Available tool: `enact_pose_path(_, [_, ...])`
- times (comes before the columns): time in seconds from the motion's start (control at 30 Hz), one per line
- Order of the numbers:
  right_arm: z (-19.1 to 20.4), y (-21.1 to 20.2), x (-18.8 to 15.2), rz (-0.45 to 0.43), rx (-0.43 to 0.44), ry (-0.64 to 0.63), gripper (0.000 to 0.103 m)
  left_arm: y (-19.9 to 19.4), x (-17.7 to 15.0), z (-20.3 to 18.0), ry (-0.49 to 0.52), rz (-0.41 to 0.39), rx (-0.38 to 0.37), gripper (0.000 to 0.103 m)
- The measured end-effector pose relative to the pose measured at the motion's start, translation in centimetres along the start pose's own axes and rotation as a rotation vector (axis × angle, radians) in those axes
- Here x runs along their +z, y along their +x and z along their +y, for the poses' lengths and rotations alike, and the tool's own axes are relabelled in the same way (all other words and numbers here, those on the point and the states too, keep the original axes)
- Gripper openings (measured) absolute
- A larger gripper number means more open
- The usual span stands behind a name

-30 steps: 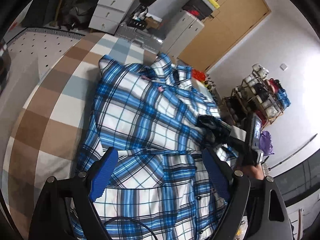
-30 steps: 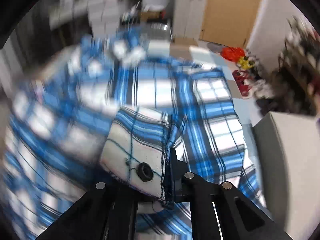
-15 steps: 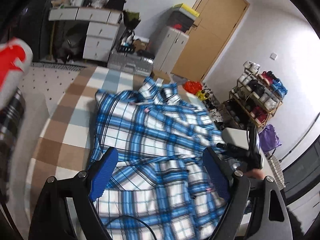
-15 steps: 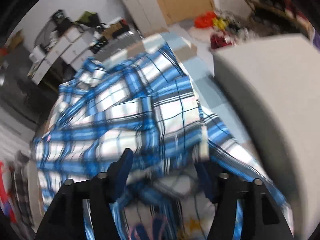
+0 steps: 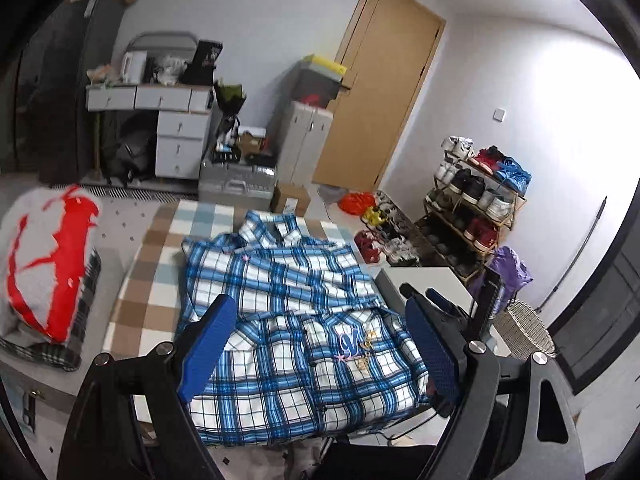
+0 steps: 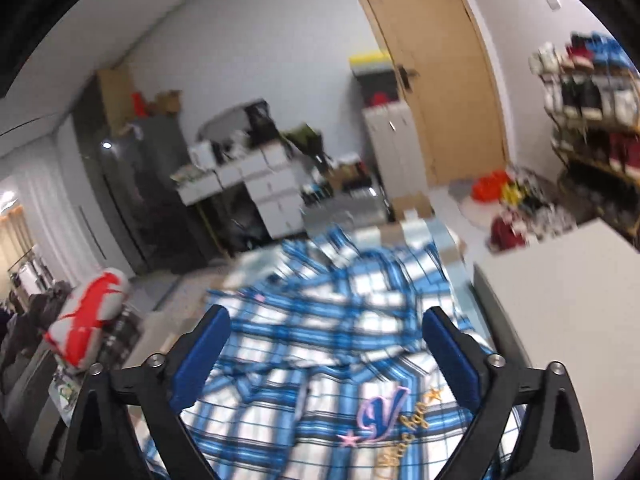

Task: Fold large clothes

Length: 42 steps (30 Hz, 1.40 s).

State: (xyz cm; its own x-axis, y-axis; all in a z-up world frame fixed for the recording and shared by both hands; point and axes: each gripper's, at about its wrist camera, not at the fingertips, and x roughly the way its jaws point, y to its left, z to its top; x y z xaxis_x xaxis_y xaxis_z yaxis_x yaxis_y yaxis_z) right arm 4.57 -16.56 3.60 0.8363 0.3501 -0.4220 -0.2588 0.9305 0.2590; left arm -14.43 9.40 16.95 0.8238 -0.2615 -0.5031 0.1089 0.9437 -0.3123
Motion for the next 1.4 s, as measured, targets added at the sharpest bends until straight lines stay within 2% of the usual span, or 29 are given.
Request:
enact_pose_path(0.03, [0.8,-0.7,-0.1,-0.022,0.003,-0.011,0.103,0.2,0.0,-0.1,0.013,-0.026,0.034,0.084])
enact_pose_path(0.13, [2.7,-1.7,-0.8,-0.051,0.018,-0.044,0.103,2.5,-1.1,0.9,0.032,-0.102,0.153,0.102])
enact_pose_path(0.2, [3.8,-2.2,-1.6,-0.056,0.027,-0.064,0.103,4.7,-2.3,2.0,0.049,-0.14,0.236,0.102])
enact_pose_path(0.27, [4.4,-2.6,-2.5,-0.072,0.046,-0.071,0.103,7.8,-3.4,3.7,0.078,-0.132,0.288,0.102])
enact_pose_path(0.4, [5.2,-1.6,-3.7,-0.1,0.079,-0.051,0.103,12.7,-4.7,7.1,0.046,-0.104,0.329,0.102])
enact_pose_path(0.6, [6.6,0.9,-3.9,-0.136,0.085,-0.086,0.103,16.7,-4.4,9.5,0.061,-0.143,0.35,0.102])
enact_pose_path(0.77, [6.3,4.0,-4.3,-0.11,0.08,-0.076,0.103,19.1,-3.9,9.9,0.08,-0.129,0.356,0.102])
enact_pose_path(0.87, [5.3,5.6,-5.2,-0.08,0.074,-0.051,0.103,19.2,-4.7,8.8,0.087,-0.121,0.346,0.102])
enact_pose_path(1.0, [4.0,7.6,-6.2,0.005,0.06,-0.036,0.103,21.0,-5.5,8.8,0.104,-0.056,0.341,0.102])
enact_pose_path(1.17, [4.0,9.0,-7.8,0.08,0.057,-0.086,0.103,21.6,-5.8,8.9,0.094,0.0,0.311,0.102])
enact_pose_path(1.33, [5.0,9.5,-9.0,0.116,0.02,-0.16,0.103,21.9,-6.0,8.5,0.114,0.03,0.287,0.102])
enact_pose_path(1.4, [5.0,9.5,-8.8,0.118,0.021,-0.144,0.103,22.1,-6.1,8.5,0.124,0.043,0.296,0.102])
